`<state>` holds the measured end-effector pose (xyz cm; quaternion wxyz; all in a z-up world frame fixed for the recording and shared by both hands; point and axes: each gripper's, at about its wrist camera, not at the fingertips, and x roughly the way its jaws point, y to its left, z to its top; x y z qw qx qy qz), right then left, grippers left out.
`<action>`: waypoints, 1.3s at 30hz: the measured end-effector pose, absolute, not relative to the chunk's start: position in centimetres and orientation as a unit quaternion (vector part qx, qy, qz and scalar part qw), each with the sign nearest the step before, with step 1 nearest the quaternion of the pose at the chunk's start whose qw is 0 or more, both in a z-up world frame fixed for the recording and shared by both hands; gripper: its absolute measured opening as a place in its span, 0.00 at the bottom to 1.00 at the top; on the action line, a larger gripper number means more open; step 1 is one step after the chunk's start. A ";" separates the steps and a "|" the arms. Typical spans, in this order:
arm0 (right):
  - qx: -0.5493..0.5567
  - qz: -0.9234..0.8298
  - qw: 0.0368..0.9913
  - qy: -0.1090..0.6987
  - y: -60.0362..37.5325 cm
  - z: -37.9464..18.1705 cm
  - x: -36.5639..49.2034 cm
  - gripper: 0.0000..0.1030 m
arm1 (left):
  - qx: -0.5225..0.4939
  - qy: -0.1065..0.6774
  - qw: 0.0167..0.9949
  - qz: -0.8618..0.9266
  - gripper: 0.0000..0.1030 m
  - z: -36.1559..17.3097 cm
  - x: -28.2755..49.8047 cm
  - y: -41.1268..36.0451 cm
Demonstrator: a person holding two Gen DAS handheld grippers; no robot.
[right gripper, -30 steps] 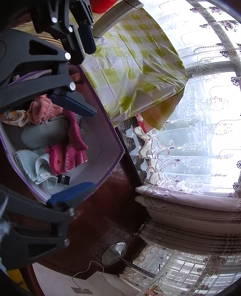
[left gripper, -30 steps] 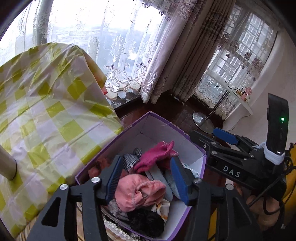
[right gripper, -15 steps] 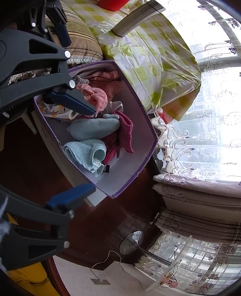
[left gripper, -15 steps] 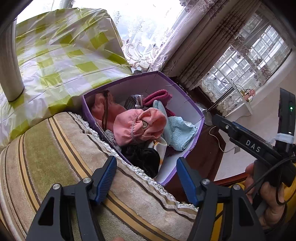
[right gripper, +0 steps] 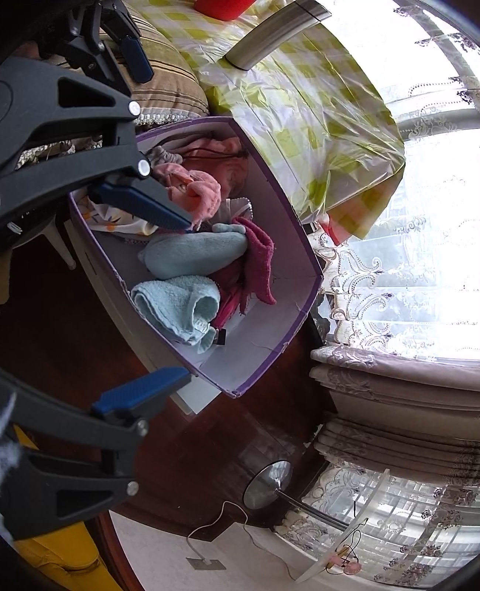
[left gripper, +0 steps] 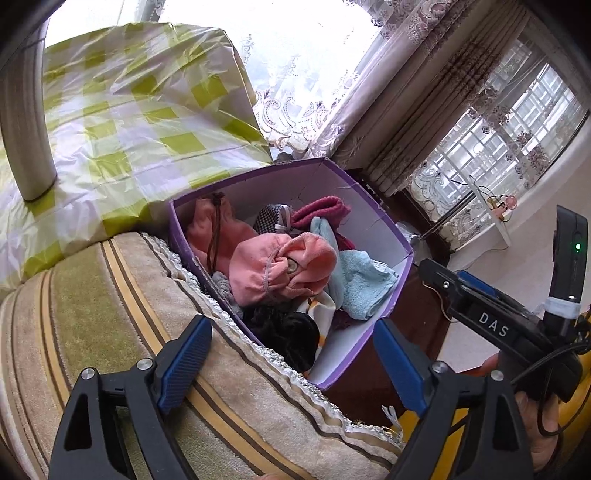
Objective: Organize soft objects
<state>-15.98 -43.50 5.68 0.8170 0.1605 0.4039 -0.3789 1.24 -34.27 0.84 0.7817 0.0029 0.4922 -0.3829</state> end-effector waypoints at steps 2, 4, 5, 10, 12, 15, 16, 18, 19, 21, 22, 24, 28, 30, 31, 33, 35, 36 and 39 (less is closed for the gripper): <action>0.158 -0.377 0.818 0.405 -43.4 5.6 -15.9 0.77 | 0.017 0.468 0.800 -0.375 0.91 1.6 0.7 -34.2; 0.156 -0.376 0.818 0.406 -43.3 5.6 -15.8 0.77 | 0.029 0.460 0.804 -0.376 0.98 1.7 0.5 -34.4; 0.157 -0.376 0.818 0.407 -43.3 5.5 -15.8 0.77 | 0.033 0.465 0.802 -0.375 0.99 1.5 0.5 -34.5; 0.158 -0.376 0.818 0.407 -43.3 5.5 -15.9 0.77 | 0.019 0.499 0.782 -0.373 0.99 -0.1 1.4 -34.2; 0.157 -0.375 0.818 0.408 -43.3 5.5 -15.9 0.77 | 0.016 0.503 0.779 -0.373 0.99 -0.2 1.5 -34.1; 0.157 -0.374 0.817 0.409 -43.4 5.5 -15.8 0.77 | 0.018 0.506 0.778 -0.372 0.99 -0.2 1.4 -34.2; 0.157 -0.374 0.818 0.409 -43.4 5.5 -15.8 0.77 | 0.020 0.506 0.778 -0.372 0.99 -0.3 1.4 -34.2; 0.156 -0.373 0.818 0.410 -43.4 5.4 -15.8 0.77 | 0.023 0.507 0.777 -0.372 0.99 -0.3 1.3 -34.3; 0.156 -0.372 0.818 0.410 -43.3 5.4 -15.8 0.77 | 0.021 0.507 0.777 -0.373 1.00 -0.3 1.3 -34.3; 0.157 -0.371 0.818 0.411 -43.4 5.4 -15.7 0.77 | 0.017 0.508 0.775 -0.375 1.00 -0.3 1.4 -34.2; 0.157 -0.371 0.818 0.411 -43.3 5.3 -15.7 0.77 | 0.016 0.508 0.775 -0.375 1.00 -0.3 1.5 -34.2; 0.158 -0.370 0.818 0.412 -43.3 5.3 -15.7 0.77 | 0.021 0.507 0.776 -0.375 1.00 -0.3 1.4 -34.2; 0.158 -0.370 0.817 0.412 -43.3 5.3 -15.7 0.77 | 0.024 0.506 0.777 -0.374 1.00 -0.3 1.3 -34.3; 0.159 -0.371 0.817 0.412 -43.3 5.3 -15.7 0.77 | 0.022 0.506 0.777 -0.374 1.00 -0.3 1.4 -34.3; 0.159 -0.371 0.817 0.411 -43.3 5.2 -15.7 0.77 | 0.021 0.506 0.777 -0.374 1.00 -0.3 1.4 -34.3; 0.159 -0.371 0.817 0.412 -43.3 5.2 -15.7 0.77 | 0.022 0.506 0.777 -0.374 1.00 -0.4 1.4 -34.3; 0.159 -0.371 0.817 0.412 -43.3 5.2 -15.7 0.77 | 0.021 0.506 0.777 -0.374 1.00 -0.4 1.4 -34.3; 0.159 -0.371 0.817 0.412 -43.3 5.2 -15.7 0.77 | 0.021 0.506 0.777 -0.374 1.00 -0.4 1.4 -34.3; 0.160 -0.370 0.817 0.412 -43.3 5.2 -15.7 0.77 | 0.021 0.506 0.777 -0.374 1.00 -0.4 1.4 -34.3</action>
